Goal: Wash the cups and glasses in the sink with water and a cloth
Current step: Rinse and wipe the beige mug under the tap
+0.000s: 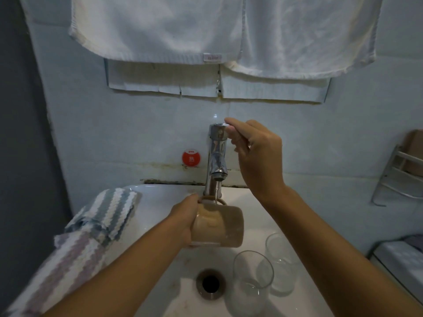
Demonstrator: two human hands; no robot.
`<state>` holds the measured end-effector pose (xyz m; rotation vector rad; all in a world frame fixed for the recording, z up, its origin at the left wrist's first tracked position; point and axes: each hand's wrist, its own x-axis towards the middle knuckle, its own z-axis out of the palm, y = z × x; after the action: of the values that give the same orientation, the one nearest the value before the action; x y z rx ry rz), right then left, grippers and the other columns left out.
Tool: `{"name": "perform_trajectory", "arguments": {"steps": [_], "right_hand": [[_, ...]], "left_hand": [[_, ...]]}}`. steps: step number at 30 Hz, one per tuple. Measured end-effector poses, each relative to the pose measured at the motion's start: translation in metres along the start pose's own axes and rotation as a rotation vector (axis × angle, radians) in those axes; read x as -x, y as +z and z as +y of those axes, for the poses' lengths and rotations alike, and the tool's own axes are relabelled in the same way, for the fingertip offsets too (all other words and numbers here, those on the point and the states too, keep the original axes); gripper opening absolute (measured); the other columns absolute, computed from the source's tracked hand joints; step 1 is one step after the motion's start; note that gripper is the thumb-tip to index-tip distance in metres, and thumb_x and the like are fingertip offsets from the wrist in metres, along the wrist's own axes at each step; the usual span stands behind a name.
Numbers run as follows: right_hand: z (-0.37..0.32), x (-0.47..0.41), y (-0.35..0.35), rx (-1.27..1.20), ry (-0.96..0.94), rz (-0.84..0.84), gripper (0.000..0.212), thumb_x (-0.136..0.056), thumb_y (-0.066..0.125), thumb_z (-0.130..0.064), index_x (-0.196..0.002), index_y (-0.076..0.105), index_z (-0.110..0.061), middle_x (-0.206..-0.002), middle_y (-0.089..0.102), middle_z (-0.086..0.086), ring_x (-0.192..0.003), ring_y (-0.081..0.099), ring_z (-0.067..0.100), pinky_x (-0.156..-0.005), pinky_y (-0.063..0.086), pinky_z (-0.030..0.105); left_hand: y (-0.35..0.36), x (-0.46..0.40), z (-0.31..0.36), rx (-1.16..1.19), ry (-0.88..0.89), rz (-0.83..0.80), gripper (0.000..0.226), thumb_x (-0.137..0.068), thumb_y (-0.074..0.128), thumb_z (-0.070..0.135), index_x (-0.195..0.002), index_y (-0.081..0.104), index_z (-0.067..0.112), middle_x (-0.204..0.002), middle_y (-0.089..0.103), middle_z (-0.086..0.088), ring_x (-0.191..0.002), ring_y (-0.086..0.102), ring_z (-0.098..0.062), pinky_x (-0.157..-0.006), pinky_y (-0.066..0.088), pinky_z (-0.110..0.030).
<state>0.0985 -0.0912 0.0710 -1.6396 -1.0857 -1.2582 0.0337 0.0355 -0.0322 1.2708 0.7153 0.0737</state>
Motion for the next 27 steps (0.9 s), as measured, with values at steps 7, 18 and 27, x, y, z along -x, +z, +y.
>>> {"name": "perform_trajectory", "arguments": {"steps": [7,18,27], "right_hand": [[0.002,0.056,-0.009,-0.034,0.574,-0.332,0.027,-0.102,0.048,-0.037,-0.103,0.067,-0.018,-0.097,0.064,-0.002,-0.086,0.058,0.007,-0.078,0.051,0.027],[-0.018,0.082,-0.012,-0.492,1.215,-0.802,0.047,-0.092,0.050,-0.062,-0.112,0.055,-0.020,-0.107,0.061,0.002,-0.098,0.062,0.020,-0.082,0.061,0.041],[-0.022,0.089,-0.007,-0.382,1.161,-0.639,0.030,-0.105,0.034,-0.038,-0.104,0.055,-0.016,-0.104,0.059,0.002,-0.090,0.055,0.010,-0.068,0.044,0.021]], "left_hand": [[0.007,0.005,0.001,0.073,0.038,-0.003,0.033,-0.091,0.047,0.039,-0.098,0.071,0.017,-0.083,0.075,-0.009,-0.077,0.068,-0.028,-0.064,0.053,-0.035],[0.006,0.023,0.002,0.037,0.132,0.095,0.037,-0.087,0.053,0.045,-0.108,0.066,0.017,-0.105,0.070,-0.015,-0.097,0.066,-0.033,-0.088,0.055,-0.047],[0.015,0.055,-0.004,-0.031,0.183,0.052,0.037,-0.085,0.067,0.048,-0.112,0.062,0.023,-0.102,0.068,-0.008,-0.089,0.068,-0.027,-0.067,0.062,-0.048]]}}
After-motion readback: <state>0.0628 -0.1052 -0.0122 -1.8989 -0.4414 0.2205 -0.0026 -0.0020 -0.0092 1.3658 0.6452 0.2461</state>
